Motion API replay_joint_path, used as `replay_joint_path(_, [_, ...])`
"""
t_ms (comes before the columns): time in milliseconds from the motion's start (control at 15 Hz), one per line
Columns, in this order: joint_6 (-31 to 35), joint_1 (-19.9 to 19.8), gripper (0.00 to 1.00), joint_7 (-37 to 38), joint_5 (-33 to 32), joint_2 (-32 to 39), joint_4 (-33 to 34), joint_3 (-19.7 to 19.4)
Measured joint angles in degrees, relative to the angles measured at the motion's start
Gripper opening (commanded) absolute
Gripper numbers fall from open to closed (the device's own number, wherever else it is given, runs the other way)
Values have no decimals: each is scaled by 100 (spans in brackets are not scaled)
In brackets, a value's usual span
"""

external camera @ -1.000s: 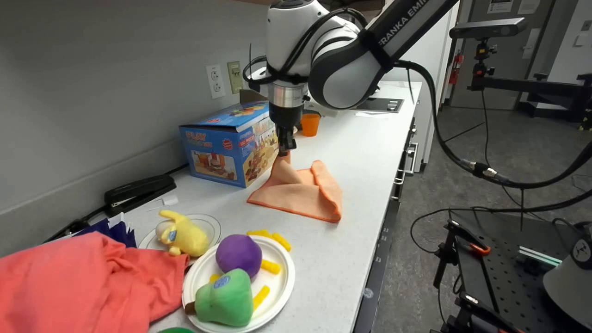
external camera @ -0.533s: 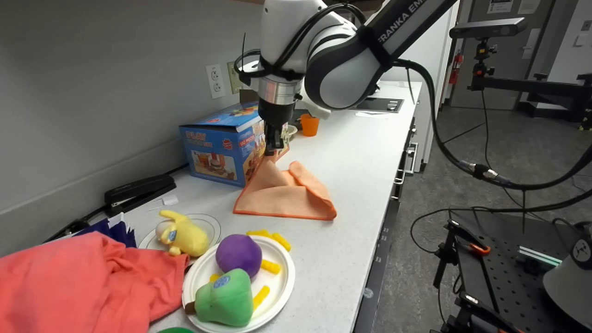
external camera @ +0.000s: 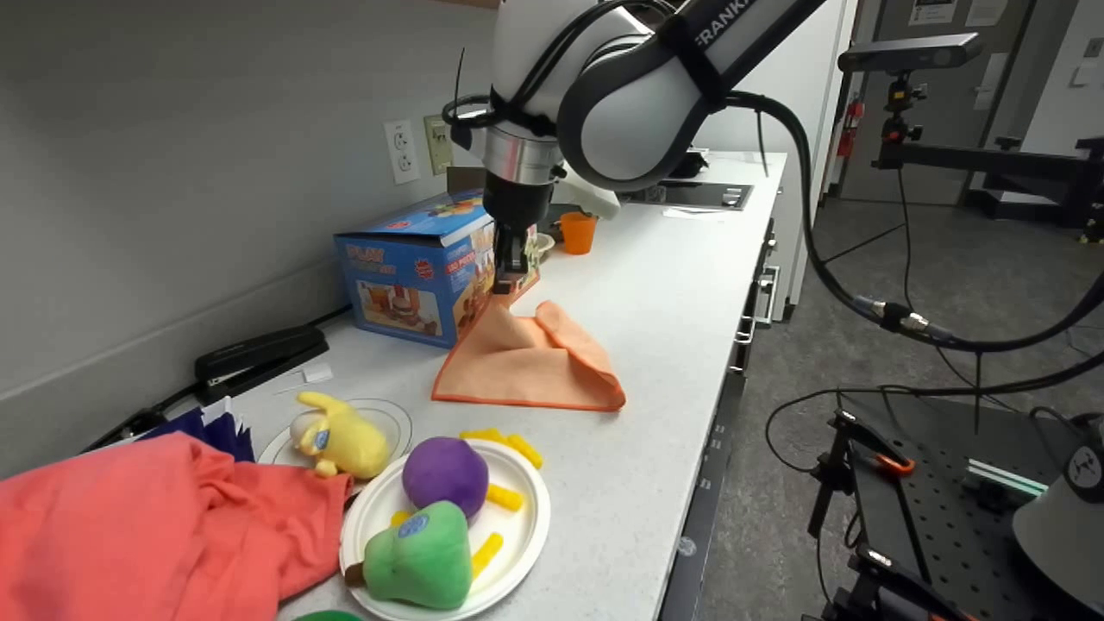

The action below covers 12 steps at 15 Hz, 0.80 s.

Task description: Unfold the orange cloth

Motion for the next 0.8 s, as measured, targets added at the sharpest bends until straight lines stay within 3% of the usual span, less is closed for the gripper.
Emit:
replay_joint_path(200, [-170,-44,0,-680,406,2,-147,159])
replay_joint_path(333, [-311,-44,0,-887,134,11,-258,143])
replay_joint_path(533, [-182,-10,0,-660,-1146,54,-367,-13])
replay_joint_path(800, [226,285,0,291,-3088,158,-319,-351])
